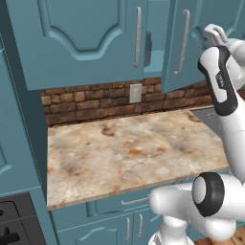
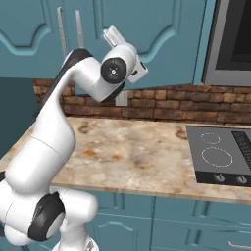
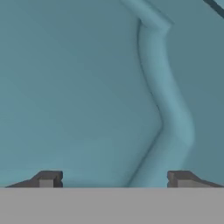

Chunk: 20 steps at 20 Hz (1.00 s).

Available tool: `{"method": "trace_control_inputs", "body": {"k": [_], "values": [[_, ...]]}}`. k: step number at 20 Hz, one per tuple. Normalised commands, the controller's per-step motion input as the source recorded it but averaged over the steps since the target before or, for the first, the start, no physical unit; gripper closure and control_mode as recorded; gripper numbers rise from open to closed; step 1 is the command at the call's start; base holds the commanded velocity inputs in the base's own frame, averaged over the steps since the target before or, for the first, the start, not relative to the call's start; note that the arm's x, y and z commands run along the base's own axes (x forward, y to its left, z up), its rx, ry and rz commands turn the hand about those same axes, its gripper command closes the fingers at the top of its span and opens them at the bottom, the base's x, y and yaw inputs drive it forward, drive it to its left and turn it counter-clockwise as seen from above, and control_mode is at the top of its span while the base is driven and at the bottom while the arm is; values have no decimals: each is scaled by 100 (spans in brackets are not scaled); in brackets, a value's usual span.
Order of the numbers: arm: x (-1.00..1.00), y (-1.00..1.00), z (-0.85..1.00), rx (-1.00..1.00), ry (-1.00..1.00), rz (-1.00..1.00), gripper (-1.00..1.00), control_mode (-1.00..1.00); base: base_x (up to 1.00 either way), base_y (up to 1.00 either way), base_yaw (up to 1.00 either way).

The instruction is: Pick the jar and jar from the dining table and place them in the open cabinet. Close the cabinet after placing the objects.

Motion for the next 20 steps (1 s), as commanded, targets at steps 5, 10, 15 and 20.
{"method": "trace_control_inputs", "body": {"k": [5,10,15,20], "values": [[57,35,-1,-10,21,-4,-100,-100,0,0,0],[64,32,-1,-11,20,-3,-100,-100,0,0,0],[61,32,-6,-10,15,-3,-100,-100,0,0,0],[49,21,-27,-10,2,-1,-100,-100,0,0,0]]}}
